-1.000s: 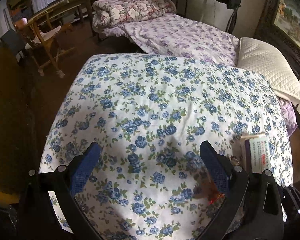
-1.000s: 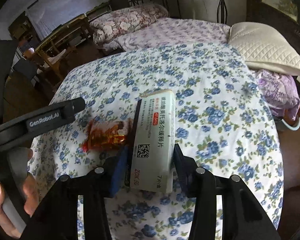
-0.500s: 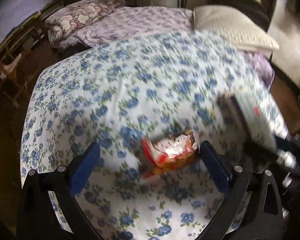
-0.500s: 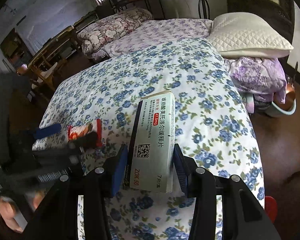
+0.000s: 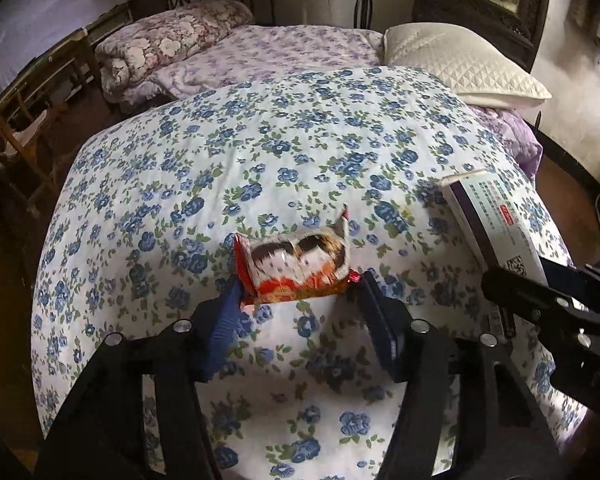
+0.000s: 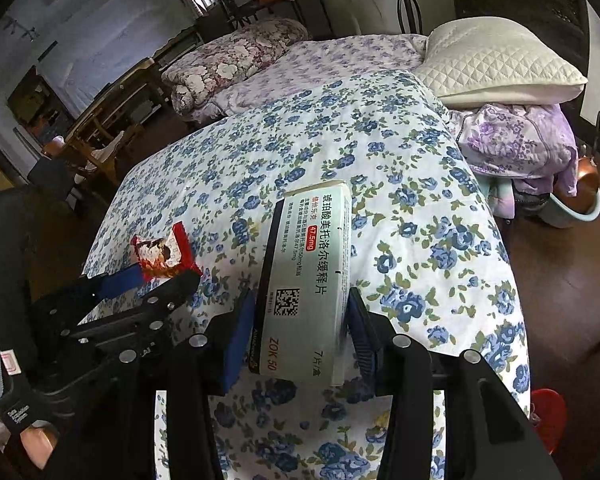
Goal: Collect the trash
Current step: 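Grasp the red snack packet with the left tool while the right holds the box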
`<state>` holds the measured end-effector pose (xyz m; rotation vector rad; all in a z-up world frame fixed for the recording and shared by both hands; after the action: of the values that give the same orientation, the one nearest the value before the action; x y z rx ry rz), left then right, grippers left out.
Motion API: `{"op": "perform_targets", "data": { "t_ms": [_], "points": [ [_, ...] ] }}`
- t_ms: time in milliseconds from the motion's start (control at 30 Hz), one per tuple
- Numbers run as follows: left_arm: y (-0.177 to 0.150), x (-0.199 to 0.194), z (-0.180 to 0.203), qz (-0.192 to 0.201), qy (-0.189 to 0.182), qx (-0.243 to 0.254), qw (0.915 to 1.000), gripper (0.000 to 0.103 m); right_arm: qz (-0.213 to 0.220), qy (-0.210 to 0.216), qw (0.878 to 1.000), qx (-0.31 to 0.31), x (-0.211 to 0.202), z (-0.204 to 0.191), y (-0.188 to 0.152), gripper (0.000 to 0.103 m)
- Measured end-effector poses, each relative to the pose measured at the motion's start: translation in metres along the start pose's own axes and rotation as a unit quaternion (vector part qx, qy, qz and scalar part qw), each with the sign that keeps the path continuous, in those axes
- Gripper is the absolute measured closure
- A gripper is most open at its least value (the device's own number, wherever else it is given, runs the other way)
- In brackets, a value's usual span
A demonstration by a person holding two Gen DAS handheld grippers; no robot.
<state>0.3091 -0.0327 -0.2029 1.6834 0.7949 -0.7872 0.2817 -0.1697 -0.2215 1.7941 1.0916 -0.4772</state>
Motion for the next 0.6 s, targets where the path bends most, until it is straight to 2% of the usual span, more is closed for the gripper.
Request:
{"op": "perform_targets", "data": {
  "t_ms": [67, 133, 400, 500, 567, 600],
  "points": [
    [0.001, 0.003, -0.004, -0.007, 0.003, -0.012, 0.9999, 0.026, -0.001, -0.001, 1.000, -0.001, 0.001, -0.001, 0.000, 0.055],
    [0.005, 0.006, -0.009, -0.009, -0.001, -0.026, 0.9996, 0.022, -0.001, -0.004, 1.000, -0.004, 0.002, -0.002, 0.000, 0.055],
    [0.023, 0.012, -0.006, 0.001, -0.022, -0.047, 0.9986, 0.022, 0.000, -0.013, 1.000, -0.012, 0.006, -0.005, 0.001, 0.054],
    [0.024, 0.016, -0.002, 0.001, -0.021, -0.048, 0.9986, 0.027, 0.000, -0.014, 1.000, -0.014, 0.006, -0.005, 0.001, 0.054],
    [0.026, 0.016, -0.001, 0.009, -0.017, -0.046, 0.9988, 0.042, 0.000, -0.015, 1.000, -0.015, 0.006, -0.004, 0.002, 0.054],
    [0.027, 0.015, -0.002, 0.012, -0.022, -0.052, 0.9983, 0.044, 0.000, -0.015, 1.000, -0.015, 0.006, -0.004, 0.001, 0.054]
  ]
}}
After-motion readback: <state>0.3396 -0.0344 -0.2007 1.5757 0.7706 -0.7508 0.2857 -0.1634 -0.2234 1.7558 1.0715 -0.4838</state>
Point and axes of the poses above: each gripper's, at about its wrist camera, not at the fingertips, and x roughly the way its jaws point, z to its right, y to its top, the point moved 5 cm from there along x, roughly the way its jaws point, and after that the axes turned 12 degrees about y, right-handed, at the moved point
